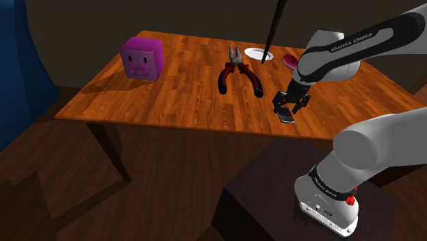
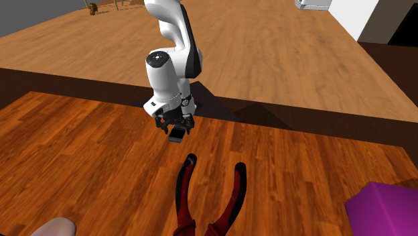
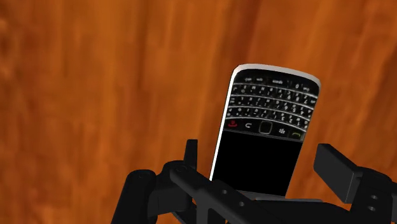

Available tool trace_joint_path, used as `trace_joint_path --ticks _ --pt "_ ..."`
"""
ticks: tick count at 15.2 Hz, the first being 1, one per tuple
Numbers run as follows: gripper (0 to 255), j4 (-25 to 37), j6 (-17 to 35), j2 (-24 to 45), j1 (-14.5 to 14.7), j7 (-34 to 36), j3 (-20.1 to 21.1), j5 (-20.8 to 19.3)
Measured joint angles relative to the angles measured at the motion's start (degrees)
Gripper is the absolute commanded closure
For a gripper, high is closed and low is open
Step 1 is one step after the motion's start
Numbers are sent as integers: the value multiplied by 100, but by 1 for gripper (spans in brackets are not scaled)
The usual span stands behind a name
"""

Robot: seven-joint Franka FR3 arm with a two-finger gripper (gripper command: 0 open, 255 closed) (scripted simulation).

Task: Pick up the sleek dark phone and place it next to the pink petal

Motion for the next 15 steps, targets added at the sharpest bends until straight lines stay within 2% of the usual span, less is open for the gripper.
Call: trace_joint_path --ticks 5,6,15 --pt "0 -20 46 22 7 5 3 5" --pt "255 -20 46 22 7 5 3 5" --pt "255 -17 48 11 2 7 1 0"
